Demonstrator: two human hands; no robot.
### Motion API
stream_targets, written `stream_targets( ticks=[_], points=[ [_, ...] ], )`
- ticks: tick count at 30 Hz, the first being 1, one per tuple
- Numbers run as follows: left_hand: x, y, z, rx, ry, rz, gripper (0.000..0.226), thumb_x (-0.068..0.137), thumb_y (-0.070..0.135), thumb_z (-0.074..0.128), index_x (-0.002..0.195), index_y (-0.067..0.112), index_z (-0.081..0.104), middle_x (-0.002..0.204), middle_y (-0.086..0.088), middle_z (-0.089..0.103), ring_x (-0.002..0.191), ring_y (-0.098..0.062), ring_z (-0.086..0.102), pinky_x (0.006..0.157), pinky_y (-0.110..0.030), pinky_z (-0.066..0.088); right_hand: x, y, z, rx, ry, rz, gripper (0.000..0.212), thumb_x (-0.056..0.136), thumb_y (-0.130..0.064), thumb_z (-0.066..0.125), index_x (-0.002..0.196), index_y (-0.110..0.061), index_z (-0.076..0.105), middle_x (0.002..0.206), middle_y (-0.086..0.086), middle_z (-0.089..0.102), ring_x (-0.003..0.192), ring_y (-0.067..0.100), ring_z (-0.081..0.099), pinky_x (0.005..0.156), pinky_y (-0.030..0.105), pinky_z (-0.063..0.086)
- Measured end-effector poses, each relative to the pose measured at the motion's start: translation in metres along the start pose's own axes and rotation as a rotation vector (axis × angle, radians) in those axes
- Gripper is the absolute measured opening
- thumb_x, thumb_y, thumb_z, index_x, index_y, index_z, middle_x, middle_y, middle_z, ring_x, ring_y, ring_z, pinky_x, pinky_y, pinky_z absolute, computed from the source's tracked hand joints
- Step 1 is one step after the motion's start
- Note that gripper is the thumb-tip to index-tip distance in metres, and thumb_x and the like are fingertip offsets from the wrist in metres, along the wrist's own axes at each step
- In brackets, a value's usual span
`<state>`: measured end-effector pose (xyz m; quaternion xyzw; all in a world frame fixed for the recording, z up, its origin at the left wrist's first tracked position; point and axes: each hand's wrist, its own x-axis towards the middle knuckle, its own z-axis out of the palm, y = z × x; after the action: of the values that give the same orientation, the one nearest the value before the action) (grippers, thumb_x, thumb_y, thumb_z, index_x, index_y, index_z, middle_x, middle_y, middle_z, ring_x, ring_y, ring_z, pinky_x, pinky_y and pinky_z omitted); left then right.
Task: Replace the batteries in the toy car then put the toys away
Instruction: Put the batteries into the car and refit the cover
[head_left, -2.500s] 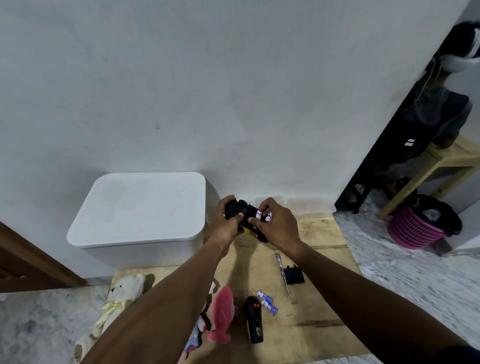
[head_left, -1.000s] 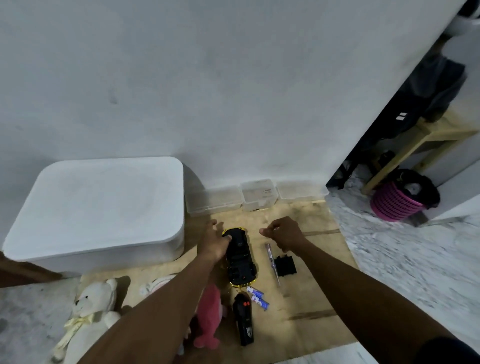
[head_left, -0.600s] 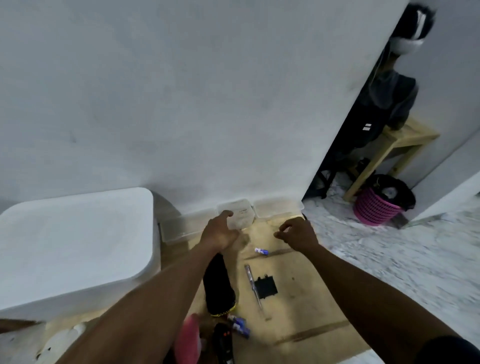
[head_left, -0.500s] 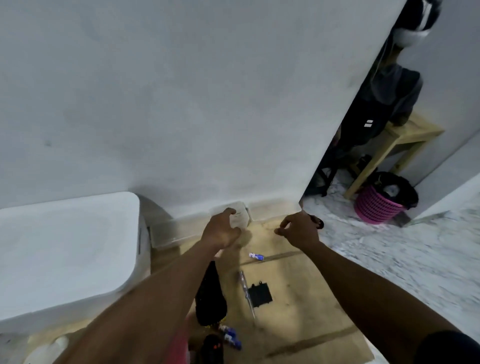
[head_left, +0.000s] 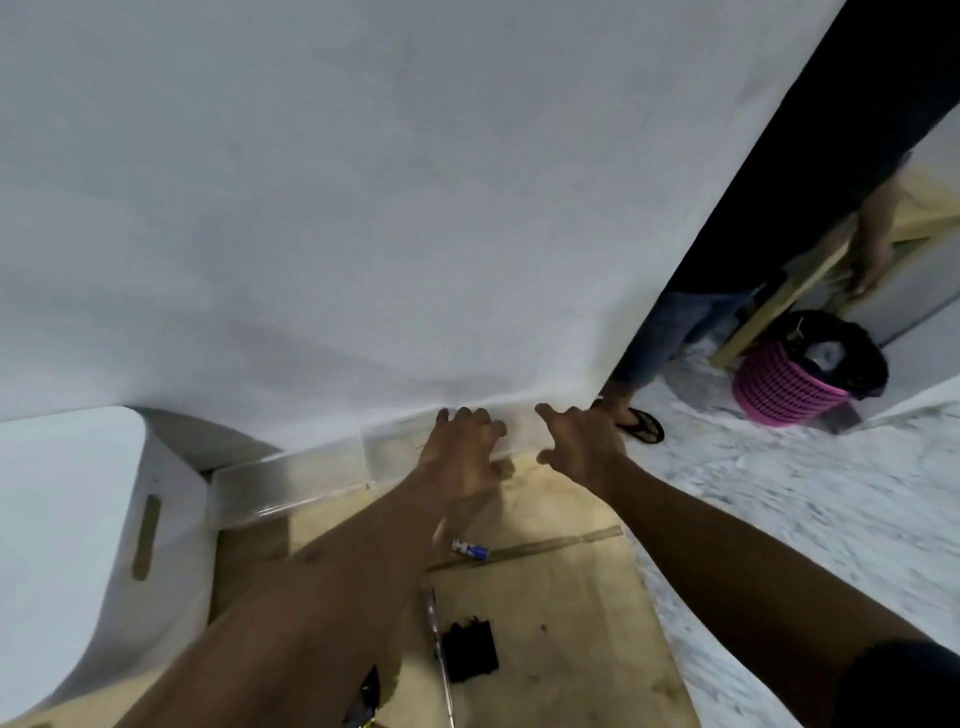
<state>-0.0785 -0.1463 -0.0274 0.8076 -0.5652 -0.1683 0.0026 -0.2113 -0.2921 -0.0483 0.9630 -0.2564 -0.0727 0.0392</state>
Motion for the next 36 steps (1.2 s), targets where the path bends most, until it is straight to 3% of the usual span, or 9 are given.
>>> stream_targets(
  ticks=[5,11,16,20,24,28,30,36],
  points=[
    [0.008,0.002,0.003,0.15,0.04,0.034,0.048,0.088,0.052,0.052,0.126,0.024,0.053,0.129,-0.006,0.052,0.119,-0.027,0.046,0.095,-0.04,0.042,0.008,0.006,0.004,-0.079,0.015,-0.04,0.06,0.086,-0.036,0.069,0.135,-0.018,0.039,0.093,0.009,0.071,0.08,0.029,0.071,0.061,0.032,0.044],
    [0.006,0.013,0.004,0.168,0.045,0.018,0.037,0.095,0.037,0.052,0.128,0.02,0.049,0.131,-0.008,0.046,0.124,-0.03,0.041,0.08,-0.038,0.05,0.01,0.016,0.011,0.027,-0.02,-0.049,0.062,0.082,-0.014,0.058,0.137,-0.021,0.033,0.081,0.007,0.067,0.07,0.029,0.067,0.054,0.03,0.038],
    [0.007,0.014,0.012,0.162,0.042,0.021,0.037,0.097,0.037,0.051,0.129,0.018,0.051,0.133,-0.006,0.046,0.132,-0.033,0.035,0.08,-0.04,0.053,0.009,0.021,0.018,0.144,-0.052,-0.136,0.064,0.078,-0.014,0.057,0.138,-0.024,0.037,0.085,0.006,0.068,0.073,0.029,0.065,0.063,0.034,0.052],
    [0.011,0.012,0.016,0.137,0.052,0.037,0.037,0.098,0.038,0.05,0.127,0.017,0.055,0.133,-0.005,0.049,0.134,-0.031,0.035,0.082,-0.041,0.052,0.007,0.022,0.017,0.066,-0.019,-0.171,0.062,0.083,-0.017,0.055,0.141,-0.027,0.037,0.087,0.003,0.069,0.067,0.026,0.064,0.056,0.027,0.045],
    [0.011,0.009,0.018,0.075,0.07,0.042,0.037,0.096,0.038,0.052,0.123,0.015,0.058,0.129,-0.005,0.051,0.13,-0.027,0.039,0.081,-0.04,0.05,0.007,0.018,0.015,0.0,-0.003,-0.165,0.058,0.088,-0.013,0.05,0.143,-0.025,0.033,0.094,0.005,0.069,0.07,0.03,0.066,0.069,0.036,0.056],
    [0.01,0.011,0.02,0.061,0.076,0.049,0.036,0.092,0.033,0.053,0.122,0.014,0.058,0.127,-0.005,0.052,0.129,-0.029,0.039,0.078,-0.039,0.049,-0.002,0.015,0.018,-0.096,0.022,-0.162,0.058,0.088,-0.009,0.052,0.143,-0.022,0.037,0.082,0.004,0.067,0.059,0.027,0.063,0.058,0.031,0.052],
    [0.011,0.013,0.016,0.043,0.094,0.04,0.035,0.091,0.034,0.055,0.119,0.014,0.058,0.122,-0.005,0.053,0.125,-0.029,0.041,0.075,-0.039,0.049,-0.005,0.014,0.02,-0.113,0.033,-0.135,0.062,0.086,-0.007,0.055,0.143,-0.023,0.037,0.077,0.003,0.065,0.054,0.027,0.062,0.047,0.027,0.041],
    [0.013,0.011,0.001,-0.044,0.118,0.03,0.034,0.086,0.045,0.067,0.104,0.017,0.061,0.11,-0.002,0.056,0.11,-0.024,0.047,0.07,-0.036,0.046,-0.002,0.018,0.012,-0.145,0.021,-0.096,0.066,0.09,-0.024,0.064,0.146,-0.026,0.03,0.08,0.001,0.067,0.058,0.024,0.064,0.047,0.027,0.03]
  ],
)
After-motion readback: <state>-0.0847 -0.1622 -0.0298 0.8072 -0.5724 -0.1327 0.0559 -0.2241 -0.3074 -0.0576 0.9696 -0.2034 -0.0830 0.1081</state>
